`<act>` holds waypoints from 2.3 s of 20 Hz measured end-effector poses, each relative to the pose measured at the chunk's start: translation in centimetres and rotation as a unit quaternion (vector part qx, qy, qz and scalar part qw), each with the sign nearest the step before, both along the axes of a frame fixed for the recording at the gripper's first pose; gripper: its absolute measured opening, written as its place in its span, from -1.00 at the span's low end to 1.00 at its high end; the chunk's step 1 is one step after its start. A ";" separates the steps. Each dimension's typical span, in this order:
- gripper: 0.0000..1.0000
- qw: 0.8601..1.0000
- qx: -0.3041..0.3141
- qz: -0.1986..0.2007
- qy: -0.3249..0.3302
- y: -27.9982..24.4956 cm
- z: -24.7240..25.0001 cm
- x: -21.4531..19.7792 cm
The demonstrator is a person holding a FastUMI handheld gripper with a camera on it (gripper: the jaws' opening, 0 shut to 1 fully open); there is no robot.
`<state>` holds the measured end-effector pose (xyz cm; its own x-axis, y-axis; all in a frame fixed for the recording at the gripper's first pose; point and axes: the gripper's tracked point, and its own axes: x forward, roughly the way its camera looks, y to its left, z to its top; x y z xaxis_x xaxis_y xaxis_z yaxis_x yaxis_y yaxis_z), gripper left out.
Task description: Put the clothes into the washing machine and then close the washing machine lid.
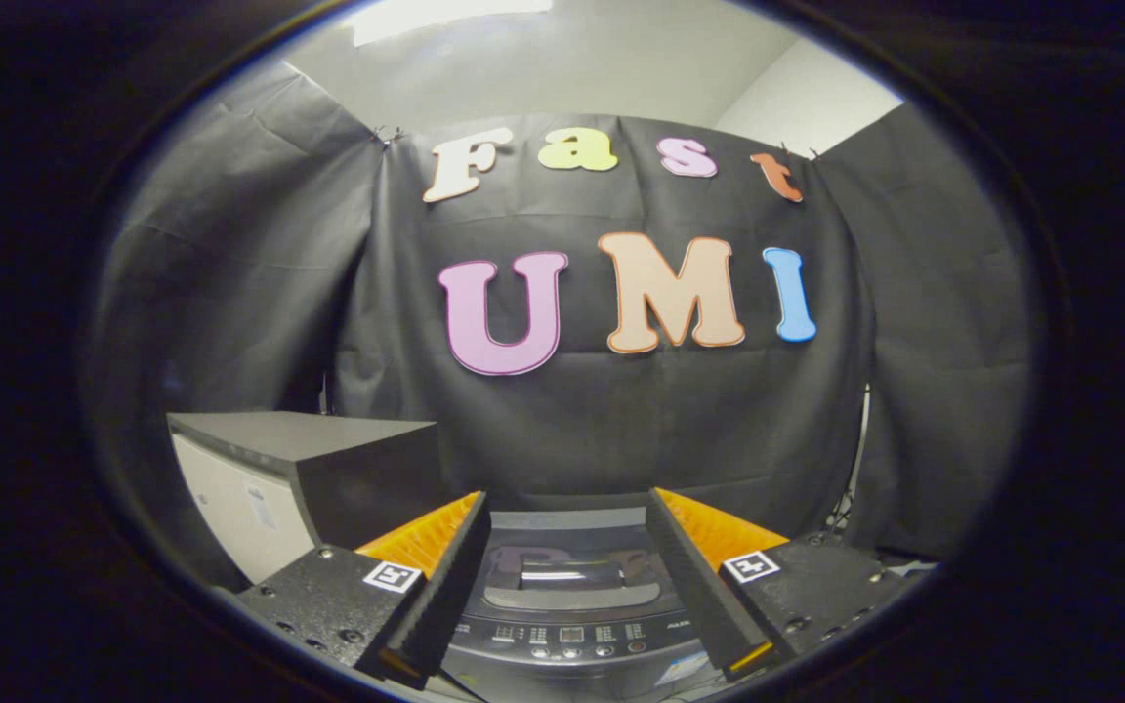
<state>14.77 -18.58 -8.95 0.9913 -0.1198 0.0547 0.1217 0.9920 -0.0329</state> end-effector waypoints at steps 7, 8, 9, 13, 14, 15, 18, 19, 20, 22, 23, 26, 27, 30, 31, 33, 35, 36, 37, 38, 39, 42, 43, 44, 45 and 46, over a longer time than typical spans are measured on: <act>0.94 0.999 0.020 -0.011 0.031 -0.5 -4.8 -3.7; 0.94 1.000 0.013 -0.008 0.028 -0.3 -4.3 -4.0; 0.94 1.000 0.005 -0.006 0.027 -0.3 -4.2 -4.1; 0.94 0.999 -0.006 0.018 0.044 0.8 -4.6 -4.9; 0.94 0.999 -0.003 0.024 0.044 1.1 -4.3 -5.2; 0.94 0.999 -0.003 0.028 0.041 1.4 -4.0 -5.5; 0.94 0.999 -0.011 0.035 0.031 2.4 -2.5 -6.0; 0.94 0.999 -0.013 0.039 0.029 2.7 -2.2 -6.2; 0.94 0.999 -0.014 0.045 0.027 3.2 -1.8 -6.4; 0.94 0.998 -0.021 0.052 0.028 4.0 -1.5 -6.9; 0.94 0.998 -0.024 0.056 0.028 4.4 -1.3 -7.1; 0.94 0.996 -0.017 0.078 0.034 5.7 -1.2 -7.8; 0.94 0.996 -0.013 0.084 0.030 5.9 -0.8 -7.9; 0.94 0.996 -0.002 0.083 0.012 5.0 0.6 -8.5; 0.94 0.997 0.004 0.081 0.006 4.5 1.0 -8.6; 0.93 0.997 0.011 0.081 0.002 3.9 1.3 -8.6; 0.93 0.996 0.007 0.086 0.006 3.3 1.6 -8.6; 0.93 0.997 0.005 0.083 0.005 2.6 1.8 -8.6; 0.93 0.997 0.006 0.077 0.002 1.8 2.2 -8.8; 0.92 0.998 0.011 0.069 -0.006 1.0 2.8 -8.9; 0.92 0.998 0.016 0.065 -0.015 0.5 3.3 -9.2; 0.93 0.997 0.021 0.062 -0.030 -0.3 3.7 -9.7; 0.93 0.997 0.030 0.066 -0.030 -0.2 3.4 -9.9; 0.93 0.996 0.038 0.071 -0.032 -0.2 3.1 -10.0; 0.93 0.995 0.047 0.077 -0.032 0.2 2.9 -10.1; 0.93 0.995 0.049 0.084 -0.028 0.6 2.6 -10.1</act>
